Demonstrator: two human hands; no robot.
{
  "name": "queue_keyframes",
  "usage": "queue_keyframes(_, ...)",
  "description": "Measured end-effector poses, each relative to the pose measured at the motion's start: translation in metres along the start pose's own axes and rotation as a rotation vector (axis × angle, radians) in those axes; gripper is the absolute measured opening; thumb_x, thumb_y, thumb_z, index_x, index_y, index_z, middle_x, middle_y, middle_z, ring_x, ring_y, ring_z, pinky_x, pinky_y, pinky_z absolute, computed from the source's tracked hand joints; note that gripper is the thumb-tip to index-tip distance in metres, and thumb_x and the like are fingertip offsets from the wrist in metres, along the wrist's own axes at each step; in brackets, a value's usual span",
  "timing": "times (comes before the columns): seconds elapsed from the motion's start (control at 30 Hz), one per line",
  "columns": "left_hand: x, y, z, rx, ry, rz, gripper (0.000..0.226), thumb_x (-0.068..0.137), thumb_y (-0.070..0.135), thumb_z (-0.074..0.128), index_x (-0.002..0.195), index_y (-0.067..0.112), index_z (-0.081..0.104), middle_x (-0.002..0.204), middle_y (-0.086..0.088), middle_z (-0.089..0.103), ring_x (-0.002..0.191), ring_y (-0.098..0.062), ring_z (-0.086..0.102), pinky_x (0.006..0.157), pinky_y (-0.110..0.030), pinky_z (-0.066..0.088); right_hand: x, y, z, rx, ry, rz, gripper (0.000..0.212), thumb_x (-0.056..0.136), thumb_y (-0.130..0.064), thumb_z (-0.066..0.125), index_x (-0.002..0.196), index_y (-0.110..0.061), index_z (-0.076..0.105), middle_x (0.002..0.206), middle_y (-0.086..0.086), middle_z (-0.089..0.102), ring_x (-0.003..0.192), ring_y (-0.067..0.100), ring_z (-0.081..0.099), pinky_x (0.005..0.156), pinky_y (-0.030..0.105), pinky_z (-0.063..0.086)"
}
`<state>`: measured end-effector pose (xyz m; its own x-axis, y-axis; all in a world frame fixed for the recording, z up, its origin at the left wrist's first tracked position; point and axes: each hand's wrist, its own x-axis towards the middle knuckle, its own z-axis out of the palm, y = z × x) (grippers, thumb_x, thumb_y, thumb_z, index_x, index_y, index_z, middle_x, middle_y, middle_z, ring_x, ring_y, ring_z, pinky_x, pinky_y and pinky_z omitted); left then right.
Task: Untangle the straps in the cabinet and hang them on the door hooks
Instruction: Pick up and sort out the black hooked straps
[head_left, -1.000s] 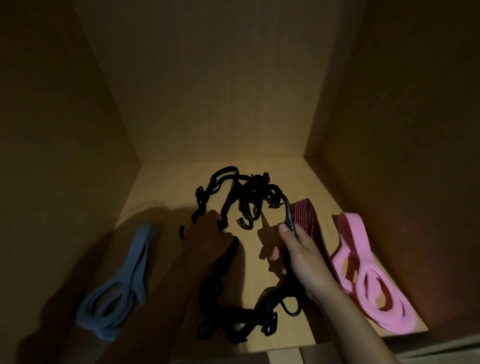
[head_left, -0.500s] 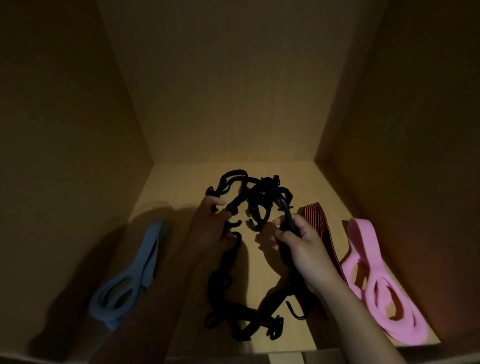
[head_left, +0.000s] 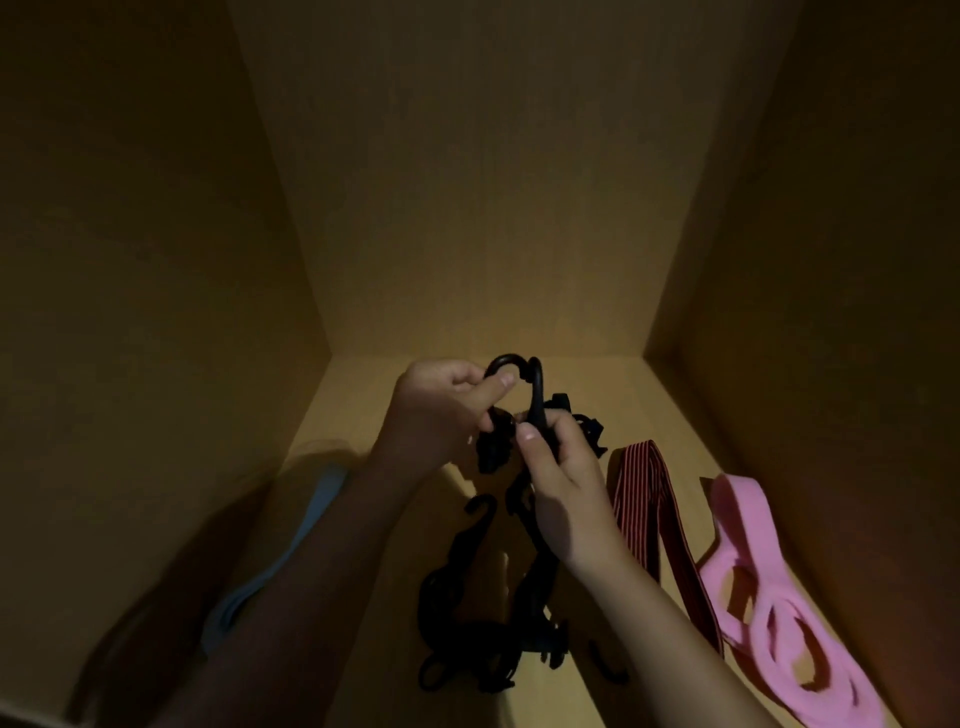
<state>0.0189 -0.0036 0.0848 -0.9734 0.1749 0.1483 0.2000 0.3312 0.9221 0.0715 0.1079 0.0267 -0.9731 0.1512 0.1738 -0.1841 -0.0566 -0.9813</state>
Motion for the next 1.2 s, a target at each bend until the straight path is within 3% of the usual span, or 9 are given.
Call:
queue_keyframes(0.13,0.014,0.023,-0.011,-0.043,0.033,0.127,0.026,0.082,0.025,0.067,0.073,0.001,0.067,0.06,-0.001,0.048,0.048,-0.004,0.042,0.044,-0.01,0.035,0.016,-0.026,0.012,-0.096,0.042,-0.109,0.004,0.092,-0.022,0.052,0.094,-0.021,0.055,0.084,-0.004,0.056,0.075,0.005,0.055,0.065,0.022,0.048)
queue_keyframes(0.23,0.022,0.046,-0.025,-0.101,0.022,0.213,0.017,0.083,0.025,0.065,0.075,0.012,0.071,0.075,0.002,0.056,0.059,0.004,0.05,0.053,-0.005,0.038,0.034,-0.05,0.018,-0.219,0.071,-0.223,0.009,0.091,-0.026,0.054,0.097,-0.02,0.056,0.089,-0.004,0.057,0.08,0.004,0.054,0.066,0.014,0.044)
queue_keyframes(0.5,0.039,0.108,-0.057,-0.241,0.074,0.351,0.018,0.084,0.017,0.064,0.067,0.015,0.069,0.052,0.013,0.062,0.054,0.004,0.055,0.054,-0.009,0.042,0.071,-0.123,0.038,-0.428,0.074,-0.511,0.009,0.092,-0.026,0.053,0.088,-0.021,0.059,0.081,-0.005,0.049,0.069,0.002,0.049,0.056,0.013,0.038)
queue_keyframes(0.67,0.047,0.134,-0.067,-0.283,0.077,0.373,0.015,0.083,0.02,0.066,0.07,0.016,0.07,0.055,0.013,0.066,0.058,0.005,0.06,0.056,-0.008,0.046,0.082,-0.152,0.049,-0.577,0.066,-0.596,0.022,0.093,-0.024,0.048,0.109,-0.01,0.054,0.096,0.002,0.049,0.082,0.016,0.052,0.064,0.028,0.042)
queue_keyframes(0.83,0.048,0.141,-0.073,-0.449,0.045,0.353,0.005,0.086,0.022,0.062,0.088,0.022,0.067,0.083,0.006,0.067,0.076,-0.002,0.063,0.067,-0.014,0.049,0.091,-0.176,0.049,-0.509,0.02,-0.643,0.02,0.095,-0.02,0.043,0.109,-0.012,0.055,0.098,0.006,0.058,0.083,0.014,0.056,0.065,0.023,0.044)
queue_keyframes(0.97,0.048,0.12,-0.075,-0.547,-0.157,0.215,0.035,0.06,0.027,0.062,0.094,0.02,0.062,0.08,0.002,0.061,0.074,-0.01,0.055,0.068,-0.024,0.041,0.096,-0.201,0.051,-0.364,-0.023,-0.581,0.016,0.097,-0.021,0.041,0.084,-0.019,0.049,0.071,-0.005,0.05,0.06,0.002,0.047,0.054,0.015,0.036)
queue_keyframes(1.07,0.045,0.11,-0.07,-0.531,-0.312,0.098,0.052,0.042,0.029,0.063,0.089,0.006,0.061,0.079,-0.006,0.063,0.078,-0.022,0.056,0.074,-0.032,0.043,0.098,-0.215,0.056,-0.295,-0.058,-0.565,0.015,0.098,-0.022,0.039,0.088,-0.017,0.05,0.071,-0.004,0.048,0.062,0.007,0.047,0.057,0.019,0.038)
queue_keyframes(1.13,0.046,0.111,-0.067,-0.429,-0.357,0.061,0.064,0.048,0.025,0.067,0.106,-0.002,0.056,0.087,-0.011,0.065,0.087,-0.025,0.062,0.083,-0.035,0.048,0.099,-0.222,0.057,-0.291,-0.081,-0.538,0.016,0.098,-0.023,0.039,0.095,-0.014,0.051,0.078,-0.001,0.051,0.068,0.009,0.049,0.058,0.018,0.04)
queue_keyframes(1.2,0.045,0.115,-0.062,-0.429,-0.442,0.089,0.037,0.065,0.019,0.059,0.098,0.001,0.057,0.067,-0.005,0.065,0.068,-0.018,0.064,0.075,-0.03,0.052,0.101,-0.226,0.055,-0.309,-0.121,-0.473,0.015,0.098,-0.024,0.04,0.095,-0.015,0.051,0.079,0.0,0.052,0.069,0.009,0.05,0.058,0.013,0.04)
